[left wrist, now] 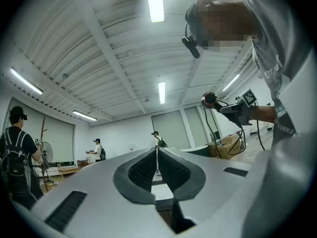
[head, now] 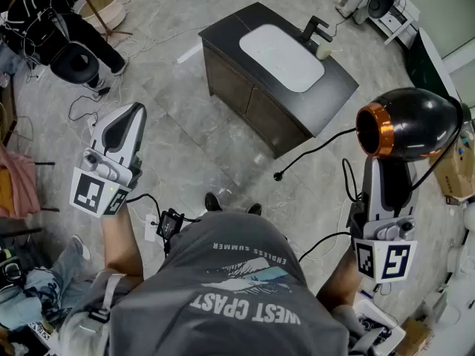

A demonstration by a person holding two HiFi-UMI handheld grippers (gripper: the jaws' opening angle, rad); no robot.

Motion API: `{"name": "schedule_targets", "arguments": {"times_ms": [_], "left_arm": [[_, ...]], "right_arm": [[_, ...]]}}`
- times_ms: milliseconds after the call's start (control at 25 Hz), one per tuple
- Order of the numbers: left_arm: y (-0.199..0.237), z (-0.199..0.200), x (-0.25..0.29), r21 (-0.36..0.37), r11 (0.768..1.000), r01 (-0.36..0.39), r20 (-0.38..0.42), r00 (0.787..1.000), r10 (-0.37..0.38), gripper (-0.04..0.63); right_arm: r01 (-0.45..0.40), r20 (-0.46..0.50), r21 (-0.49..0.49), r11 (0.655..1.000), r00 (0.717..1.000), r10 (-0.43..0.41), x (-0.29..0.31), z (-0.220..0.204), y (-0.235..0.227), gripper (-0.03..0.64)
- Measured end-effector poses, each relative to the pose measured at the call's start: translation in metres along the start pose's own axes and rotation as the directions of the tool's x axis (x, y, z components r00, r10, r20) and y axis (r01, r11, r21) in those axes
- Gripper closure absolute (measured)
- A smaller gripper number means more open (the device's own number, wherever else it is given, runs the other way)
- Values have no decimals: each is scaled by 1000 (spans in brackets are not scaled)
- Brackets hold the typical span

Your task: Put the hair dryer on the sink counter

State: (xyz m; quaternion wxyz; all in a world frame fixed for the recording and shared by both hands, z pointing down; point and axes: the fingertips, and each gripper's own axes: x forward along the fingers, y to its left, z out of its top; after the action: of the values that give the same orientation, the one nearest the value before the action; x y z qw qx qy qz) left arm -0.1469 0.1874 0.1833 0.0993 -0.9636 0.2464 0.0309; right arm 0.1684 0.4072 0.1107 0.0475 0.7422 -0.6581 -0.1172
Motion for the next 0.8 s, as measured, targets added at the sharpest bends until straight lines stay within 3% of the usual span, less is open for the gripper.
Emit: {"name": "schedule_targets", "arguments": {"times_ms": [560, 800], "left_arm": [[22, -8, -6, -5, 1000, -8, -2, 1000, 8, 571], [36, -17, -3, -19, 1000, 8, -4, 1000, -8, 571]], "right_arm": [[-74, -2, 42, 996, 997, 74, 30, -4, 28, 397], [-68, -10, 65, 996, 998, 69, 51, -8, 35, 397]]}}
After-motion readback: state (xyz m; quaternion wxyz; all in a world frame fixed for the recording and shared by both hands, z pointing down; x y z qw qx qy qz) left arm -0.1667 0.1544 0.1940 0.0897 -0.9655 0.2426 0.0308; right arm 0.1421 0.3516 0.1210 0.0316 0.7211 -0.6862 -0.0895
